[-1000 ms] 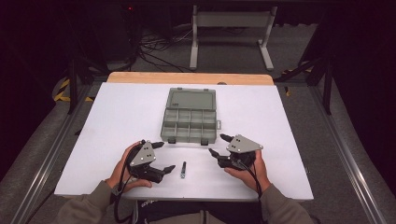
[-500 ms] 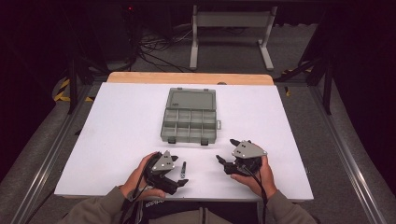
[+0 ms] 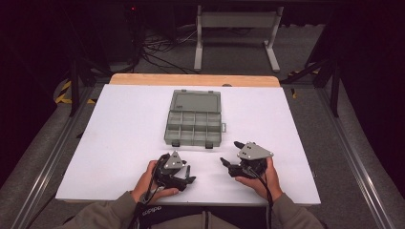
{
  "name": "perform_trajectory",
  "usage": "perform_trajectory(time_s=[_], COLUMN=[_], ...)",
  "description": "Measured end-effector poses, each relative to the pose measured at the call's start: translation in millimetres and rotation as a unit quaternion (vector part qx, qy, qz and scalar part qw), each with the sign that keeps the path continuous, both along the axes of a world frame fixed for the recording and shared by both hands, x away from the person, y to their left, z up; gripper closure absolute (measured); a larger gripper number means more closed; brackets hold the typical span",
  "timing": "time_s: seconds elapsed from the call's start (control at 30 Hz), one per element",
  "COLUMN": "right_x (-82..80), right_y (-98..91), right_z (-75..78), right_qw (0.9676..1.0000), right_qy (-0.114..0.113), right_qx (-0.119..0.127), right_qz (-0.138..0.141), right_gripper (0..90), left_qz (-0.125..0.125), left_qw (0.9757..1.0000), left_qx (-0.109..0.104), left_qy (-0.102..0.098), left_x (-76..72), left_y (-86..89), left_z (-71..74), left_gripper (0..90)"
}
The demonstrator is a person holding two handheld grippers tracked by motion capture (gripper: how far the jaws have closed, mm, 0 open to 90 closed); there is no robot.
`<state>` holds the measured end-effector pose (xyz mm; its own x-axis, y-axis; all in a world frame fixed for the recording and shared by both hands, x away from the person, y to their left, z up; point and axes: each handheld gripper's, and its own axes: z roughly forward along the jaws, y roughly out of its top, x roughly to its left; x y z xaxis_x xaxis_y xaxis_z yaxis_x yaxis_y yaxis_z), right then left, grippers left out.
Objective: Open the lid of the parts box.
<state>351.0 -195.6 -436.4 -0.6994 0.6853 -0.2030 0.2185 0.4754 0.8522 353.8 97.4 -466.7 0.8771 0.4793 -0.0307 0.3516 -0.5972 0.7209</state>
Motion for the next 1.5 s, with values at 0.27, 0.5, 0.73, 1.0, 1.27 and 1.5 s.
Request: perform_trajectory(time_s=[0.27, 0.5, 0.73, 1.0, 1.27, 1.5], right_x=[1.7, 5.0, 7.4, 8.7, 9.0, 9.3], right_y=[-0.8, 3.2, 5.7, 5.4, 1.9, 1.8], right_z=[0.1, -1.5, -0.9, 0.1, 2.7, 3.6], right_qw=[0.9999, 0.9998, 0.9997, 0.9997, 0.9998, 0.9999], right_qy=[0.01, 0.014, 0.013, 0.012, 0.007, 0.004], right_qx=[0.005, 0.002, 0.003, 0.004, 0.011, 0.009], right_qz=[0.004, 0.011, 0.018, 0.019, 0.013, 0.013], right_gripper=[26.9, 26.9, 26.9, 26.8, 26.8, 26.8], left_qz=[-0.005, -0.014, -0.04, -0.054, -0.062, -0.067], left_qw=[1.0, 0.9999, 0.9989, 0.9982, 0.9972, 0.9965], left_qx=[0.005, 0.0, 0.001, 0.001, 0.013, 0.009], left_qy=[-0.003, -0.005, -0.025, -0.027, -0.039, -0.05], left_x=[-2.6, -6.9, -13.8, -11.5, -9.0, -8.0], left_y=[2.2, 3.4, 3.3, 5.5, 11.1, 15.4], left_z=[2.2, 1.2, 0.0, 0.9, 3.1, 6.3], left_gripper=[56.9, 62.9, 78.8, 79.4, 79.4, 79.5])
